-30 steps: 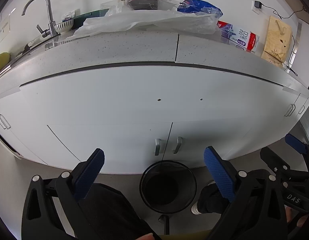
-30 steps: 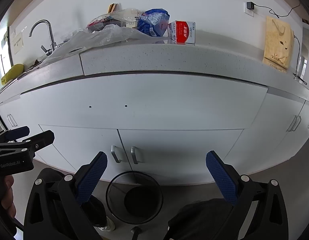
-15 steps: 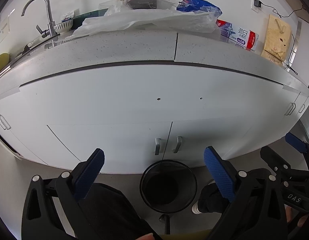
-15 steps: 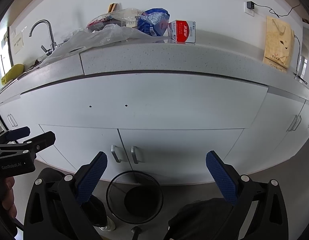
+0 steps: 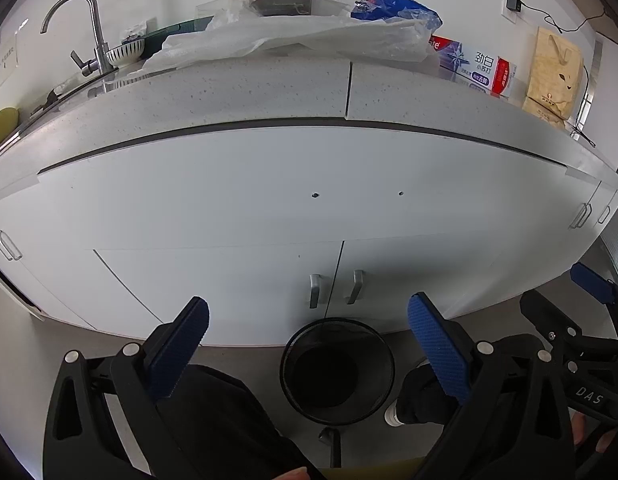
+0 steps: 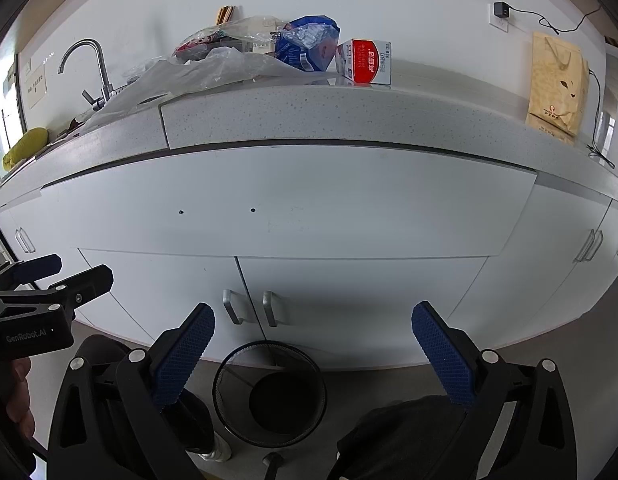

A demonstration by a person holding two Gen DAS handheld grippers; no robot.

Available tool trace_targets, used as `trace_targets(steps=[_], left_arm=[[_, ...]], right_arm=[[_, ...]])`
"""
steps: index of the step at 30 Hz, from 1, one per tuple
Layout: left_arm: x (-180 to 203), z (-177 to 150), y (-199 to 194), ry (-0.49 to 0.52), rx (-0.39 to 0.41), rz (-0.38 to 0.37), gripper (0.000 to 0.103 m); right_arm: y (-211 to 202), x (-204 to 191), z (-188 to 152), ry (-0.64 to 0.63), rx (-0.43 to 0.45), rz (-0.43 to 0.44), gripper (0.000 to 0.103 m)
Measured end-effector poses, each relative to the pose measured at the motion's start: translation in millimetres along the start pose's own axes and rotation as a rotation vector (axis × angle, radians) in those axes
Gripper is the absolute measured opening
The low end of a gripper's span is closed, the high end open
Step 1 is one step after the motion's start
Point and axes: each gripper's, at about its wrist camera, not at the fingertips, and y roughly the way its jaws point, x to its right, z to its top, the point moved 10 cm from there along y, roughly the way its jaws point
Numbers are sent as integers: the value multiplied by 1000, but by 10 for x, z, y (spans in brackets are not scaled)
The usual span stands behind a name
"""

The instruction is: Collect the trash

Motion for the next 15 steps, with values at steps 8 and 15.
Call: trace_targets(steps=[8,15], left_arm=[[-31,11,-8,-10,2,6,99],[-57,25,-24,-9,5,14,99]], right_arm=[[-4,4,3,2,2,-1,100],[-13,-2,16,-3,3,0,100]])
